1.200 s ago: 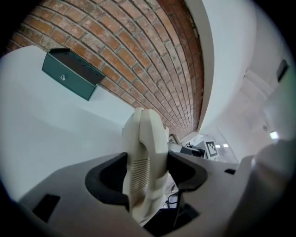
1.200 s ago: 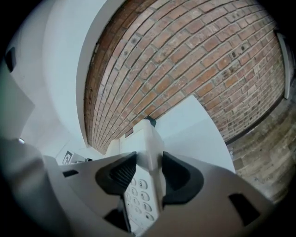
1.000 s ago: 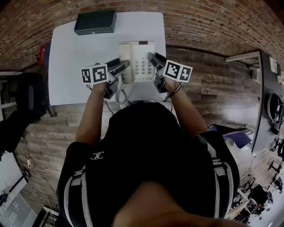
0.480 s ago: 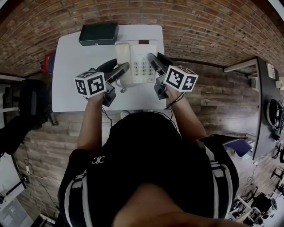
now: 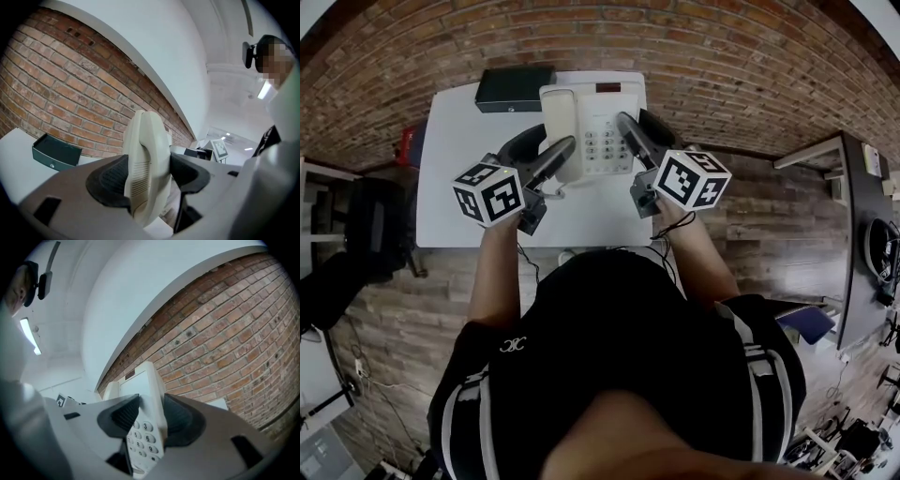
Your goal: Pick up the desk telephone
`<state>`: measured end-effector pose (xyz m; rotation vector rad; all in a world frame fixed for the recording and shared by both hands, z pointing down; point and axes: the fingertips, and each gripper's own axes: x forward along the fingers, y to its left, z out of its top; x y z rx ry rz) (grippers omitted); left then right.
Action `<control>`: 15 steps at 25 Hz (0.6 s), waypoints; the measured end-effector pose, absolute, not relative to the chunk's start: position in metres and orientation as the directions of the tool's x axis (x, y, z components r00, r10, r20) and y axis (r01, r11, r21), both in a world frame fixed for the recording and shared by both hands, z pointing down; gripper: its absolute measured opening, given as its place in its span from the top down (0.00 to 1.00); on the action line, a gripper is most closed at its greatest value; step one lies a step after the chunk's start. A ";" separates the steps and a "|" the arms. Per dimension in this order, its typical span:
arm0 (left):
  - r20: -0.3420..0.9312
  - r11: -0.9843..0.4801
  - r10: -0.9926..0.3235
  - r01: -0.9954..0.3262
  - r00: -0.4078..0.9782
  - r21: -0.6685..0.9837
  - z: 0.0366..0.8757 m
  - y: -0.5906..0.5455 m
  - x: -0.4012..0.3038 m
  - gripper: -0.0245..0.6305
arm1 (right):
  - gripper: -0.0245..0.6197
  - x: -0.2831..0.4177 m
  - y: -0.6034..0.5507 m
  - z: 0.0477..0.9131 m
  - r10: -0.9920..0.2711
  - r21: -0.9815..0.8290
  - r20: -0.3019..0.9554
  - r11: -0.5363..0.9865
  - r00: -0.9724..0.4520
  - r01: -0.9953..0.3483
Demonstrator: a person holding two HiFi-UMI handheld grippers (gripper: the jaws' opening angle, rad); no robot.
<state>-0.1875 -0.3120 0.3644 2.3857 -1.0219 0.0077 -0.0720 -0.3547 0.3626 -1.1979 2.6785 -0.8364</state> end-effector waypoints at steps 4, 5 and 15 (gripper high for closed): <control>0.211 -0.564 -0.678 -0.682 0.704 0.465 0.364 -0.312 -0.188 0.53 | 0.73 -0.073 -0.355 0.361 -0.715 -0.508 0.128 0.548 -0.688 -0.664; 0.210 -0.563 -0.676 -0.680 0.706 0.470 0.365 -0.312 -0.188 0.53 | 0.73 -0.073 -0.355 0.361 -0.715 -0.505 0.128 0.550 -0.688 -0.666; 0.226 -0.550 -0.673 -0.681 0.704 0.484 0.371 -0.316 -0.192 0.53 | 0.73 -0.077 -0.360 0.366 -0.708 -0.498 0.147 0.551 -0.691 -0.670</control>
